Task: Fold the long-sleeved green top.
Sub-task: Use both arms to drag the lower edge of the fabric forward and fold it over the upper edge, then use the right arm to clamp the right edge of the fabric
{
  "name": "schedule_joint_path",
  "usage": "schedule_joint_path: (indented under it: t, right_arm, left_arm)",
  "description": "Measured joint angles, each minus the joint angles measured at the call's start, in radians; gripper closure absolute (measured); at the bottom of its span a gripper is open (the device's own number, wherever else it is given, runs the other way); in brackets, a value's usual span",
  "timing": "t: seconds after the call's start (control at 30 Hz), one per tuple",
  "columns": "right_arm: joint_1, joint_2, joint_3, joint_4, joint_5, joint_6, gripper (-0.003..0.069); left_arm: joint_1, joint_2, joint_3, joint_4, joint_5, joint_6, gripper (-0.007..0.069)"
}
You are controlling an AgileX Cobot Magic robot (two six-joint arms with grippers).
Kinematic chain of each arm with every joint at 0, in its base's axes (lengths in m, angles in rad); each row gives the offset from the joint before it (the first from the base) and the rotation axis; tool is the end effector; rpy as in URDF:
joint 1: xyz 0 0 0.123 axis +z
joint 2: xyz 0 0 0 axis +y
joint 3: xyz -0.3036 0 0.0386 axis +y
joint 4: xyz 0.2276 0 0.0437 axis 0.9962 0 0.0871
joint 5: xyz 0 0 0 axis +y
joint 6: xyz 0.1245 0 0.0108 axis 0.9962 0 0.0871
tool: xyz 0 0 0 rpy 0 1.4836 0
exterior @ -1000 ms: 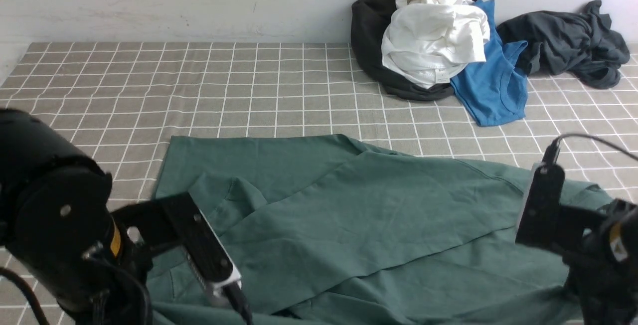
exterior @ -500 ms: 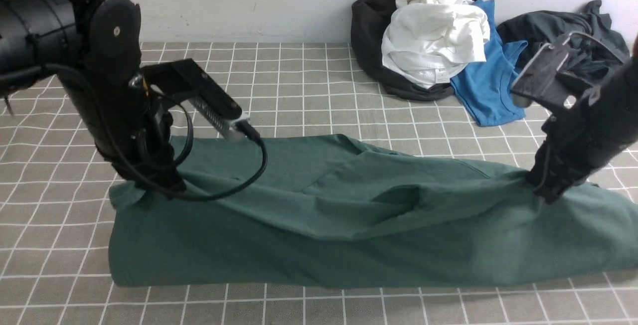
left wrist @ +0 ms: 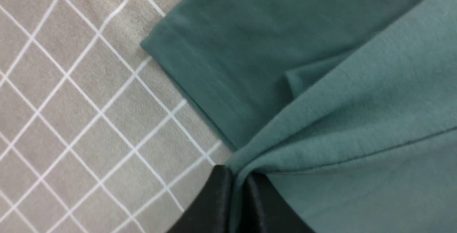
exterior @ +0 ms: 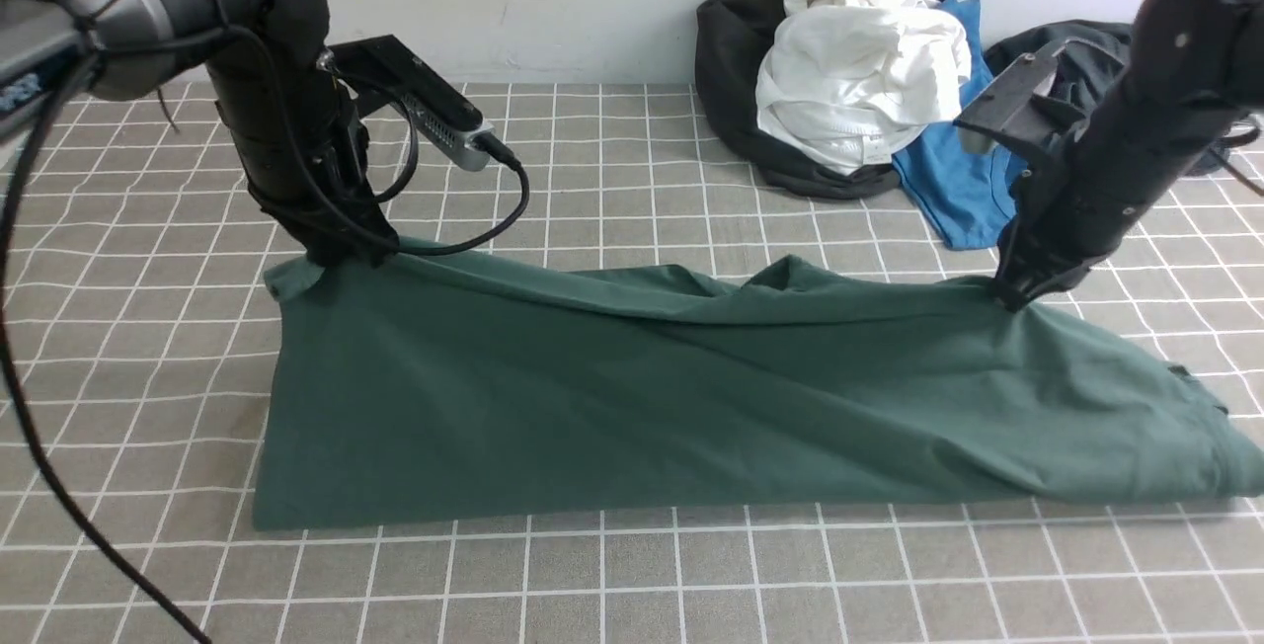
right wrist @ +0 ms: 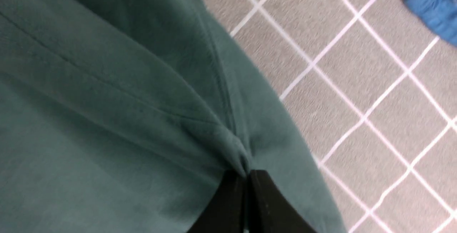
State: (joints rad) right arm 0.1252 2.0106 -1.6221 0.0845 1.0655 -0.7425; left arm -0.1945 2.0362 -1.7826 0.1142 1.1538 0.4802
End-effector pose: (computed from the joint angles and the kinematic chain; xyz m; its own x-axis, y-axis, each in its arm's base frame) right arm 0.4123 0.0612 0.2135 -0.6519 -0.7307 -0.2025 -0.7334 0.6755 -0.0765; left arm 0.4274 -0.0709 0.2418 -0.7375 0.6548 -0.1657 0.6215 0.7539 0.2130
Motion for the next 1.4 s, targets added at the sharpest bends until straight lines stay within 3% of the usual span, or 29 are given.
schedule_joint_path:
  t: [0.47,0.67,0.8,0.9,1.0,1.13,1.3,1.4]
  right_arm:
    - [0.0,0.146,-0.106,-0.004,-0.021,0.083,0.0648]
    - [-0.01,0.15,-0.107,-0.026,-0.08,0.189,0.0533]
    - [-0.025,0.15,-0.107,-0.063,-0.115,0.324,0.0386]
    - [-0.032,0.138,-0.107,-0.105,-0.113,0.423,0.0306]
    - [-0.039,0.093,-0.107,-0.132,-0.092,0.497,0.0272]
    - [-0.058,0.012,-0.107,-0.141,-0.024,0.561,0.0263]
    - [-0.098,-0.061,-0.061,-0.118,0.011,0.599,0.0262]
    - [-0.186,-0.13,0.09,-0.053,-0.022,0.602,0.0262]
  left_arm:
    - [0.03,0.157,-0.085,-0.006,-0.094,0.0,0.0575]
    - [0.032,0.164,-0.089,0.011,-0.176,-0.015,0.0465]
    - [0.039,0.164,-0.091,0.036,-0.217,-0.106,0.032]
    - [0.05,0.165,-0.116,0.067,-0.187,-0.21,0.0241]
    - [0.053,0.16,-0.163,0.08,-0.092,-0.274,0.0211]
    - [0.048,0.133,-0.185,0.02,0.031,-0.297,0.0239]
    - [0.024,0.098,-0.179,-0.057,0.07,-0.276,0.0352]
    - [-0.002,0.075,-0.121,-0.102,0.073,-0.251,0.0498]
